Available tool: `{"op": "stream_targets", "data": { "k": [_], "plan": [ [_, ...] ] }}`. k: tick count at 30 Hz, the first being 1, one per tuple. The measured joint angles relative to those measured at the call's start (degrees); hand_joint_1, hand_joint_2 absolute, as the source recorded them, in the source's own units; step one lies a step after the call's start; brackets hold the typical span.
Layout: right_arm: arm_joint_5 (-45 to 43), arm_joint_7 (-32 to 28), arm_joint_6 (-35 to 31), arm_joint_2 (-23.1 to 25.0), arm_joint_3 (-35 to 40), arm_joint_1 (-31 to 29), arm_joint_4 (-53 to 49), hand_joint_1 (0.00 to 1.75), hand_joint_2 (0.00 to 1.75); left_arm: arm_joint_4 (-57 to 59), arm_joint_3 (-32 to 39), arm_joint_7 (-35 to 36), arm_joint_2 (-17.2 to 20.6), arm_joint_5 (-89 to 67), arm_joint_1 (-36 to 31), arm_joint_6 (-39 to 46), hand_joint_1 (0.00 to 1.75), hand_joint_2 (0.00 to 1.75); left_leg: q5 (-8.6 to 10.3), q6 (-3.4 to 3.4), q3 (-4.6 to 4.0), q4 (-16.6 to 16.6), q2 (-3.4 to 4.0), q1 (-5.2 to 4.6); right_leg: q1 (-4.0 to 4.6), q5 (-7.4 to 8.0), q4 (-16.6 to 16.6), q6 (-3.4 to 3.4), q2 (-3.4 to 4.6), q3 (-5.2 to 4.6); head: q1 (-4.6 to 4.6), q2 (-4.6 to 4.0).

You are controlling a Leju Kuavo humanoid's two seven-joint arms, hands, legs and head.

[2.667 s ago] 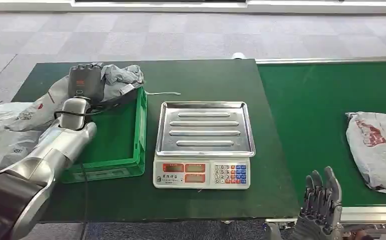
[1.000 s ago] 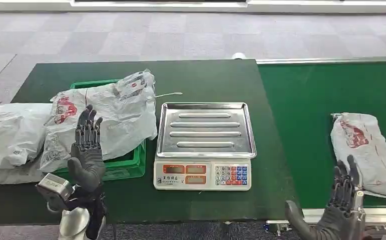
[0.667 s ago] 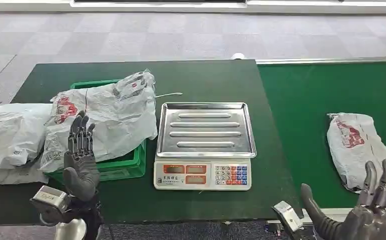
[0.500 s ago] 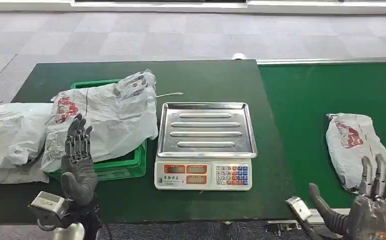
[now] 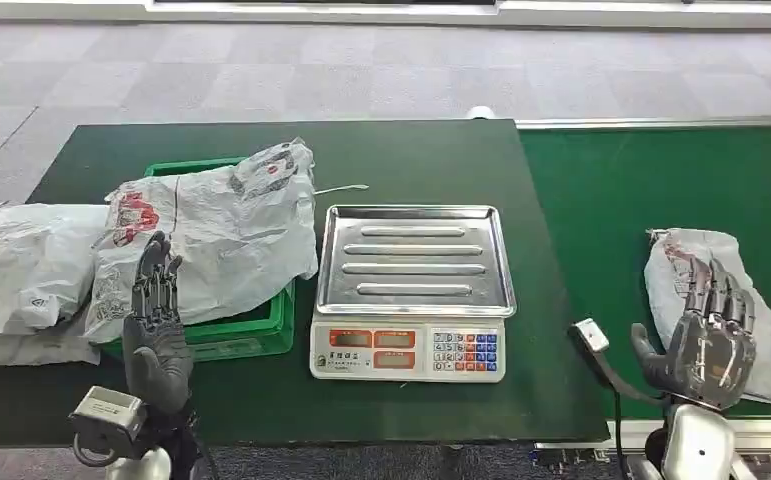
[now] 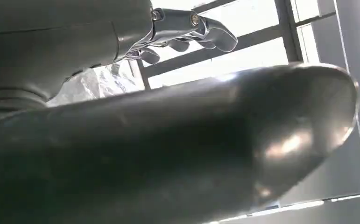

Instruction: Moved the parcel from conveyor to table for the left to box.

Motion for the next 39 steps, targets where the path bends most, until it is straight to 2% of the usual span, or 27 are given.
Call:
{"op": "stream_targets", "data": {
  "k": [12, 13, 16, 19, 20, 22, 24, 29, 37, 39],
  "plan": [
    [0.0, -1.3, 0.5, -3.3, 4.6, -1.8, 2.6, 0.0, 1.75, 0.0, 0.0, 0.0, 0.3, 0.0, 0.1, 0.0, 0.0, 0.0, -0.02, 0.03, -0.16, 0.0, 0.03, -0.03, -0.03, 0.01, 0.0, 0.02, 0.0, -0.04, 0.0, 0.0],
    [0.0, -3.1, 0.7, -3.2, 5.0, -3.1, 4.2, 0.0, 1.75, 0.0, 0.0, 0.0, 0.4, -0.1, 0.2, 0.1, 0.0, 0.0, -0.03, 0.01, -0.58, 0.0, 0.12, -0.03, -0.04, 0.01, 0.0, 0.02, 0.08, -0.03, 0.0, 0.02],
    [-0.1, -10.4, -1.2, -2.4, 5.0, -9.3, 13.0, 0.0, 1.75, 0.2, -0.1, 0.0, 0.8, -0.1, 0.4, 0.5, 0.0, 0.0, -0.12, 0.06, -0.51, 0.0, 0.33, -0.03, -0.03, 0.03, 0.0, 0.05, 0.27, -0.07, 0.0, 0.02],
    [-0.1, -18.0, -4.5, -1.1, 3.8, -18.5, 25.7, 0.0, 1.75, 0.4, -0.5, 0.0, 1.4, -0.9, 0.4, 2.4, 0.0, 0.0, 0.11, 0.1, -0.11, 0.0, 0.4, -0.04, -0.05, 0.26, 0.0, 0.07, 0.35, -0.15, 0.0, 0.0],
    [-0.1, -18.8, -4.7, -0.8, 3.6, -22.0, 28.2, 0.0, 1.75, 0.5, -0.6, 0.0, 1.4, -1.1, 0.4, 2.9, 0.0, 0.0, 0.21, 0.15, -0.16, 0.0, 0.39, -0.05, -0.05, 0.33, 0.0, 0.07, 0.35, -0.24, 0.0, 0.0],
    [-0.4, -21.0, -4.0, 0.7, 2.4, -28.6, 39.9, 0.0, 1.75, 0.8, -1.1, 0.2, 1.9, -1.9, 0.4, 4.4, 0.0, 0.0, 0.29, 0.14, -0.26, 0.0, 0.33, -0.07, -0.06, 0.39, 0.0, 0.1, 0.3, -0.32, -0.02, 0.0],
    [-0.5, -21.1, -2.8, 1.6, 1.4, -32.6, 46.3, 0.0, 1.75, 1.3, -1.4, 0.4, 2.2, -2.0, 0.4, 4.5, 0.0, 0.0, 0.29, 0.14, -0.24, 0.0, 0.2, -0.06, -0.06, 0.39, 0.0, 0.1, 0.19, -0.28, -0.04, 0.02],
    [-1.2, -21.0, -0.4, 2.4, -1.6, -37.7, 56.1, 0.0, 1.75, 2.3, -1.4, 0.5, 2.8, -1.9, 0.4, 4.9, 0.0, 0.0, 0.31, 0.11, -0.35, 0.0, -0.02, -0.06, -0.05, 0.38, 0.0, 0.1, -0.01, -0.31, -0.02, 0.02],
    [-1.2, -21.2, -0.2, 3.4, -2.7, -40.1, 61.7, 0.0, 1.75, 3.1, -1.4, 0.4, 3.3, -1.9, 0.3, 4.9, 0.0, 0.0, 0.3, 0.11, -0.38, 0.0, -0.02, -0.06, -0.05, 0.36, 0.0, 0.09, 0.0, -0.34, -0.02, 0.0],
    [-1.7, -20.6, 1.9, 3.6, -3.0, -40.8, 62.7, 0.0, 1.75, 3.3, -1.4, 0.5, 3.4, -1.9, 0.3, 4.9, 0.0, 0.0, 0.3, 0.11, -0.37, 0.0, -0.01, -0.06, -0.06, 0.36, 0.0, 0.09, 0.0, -0.35, -0.02, 0.02]
  ]
}}
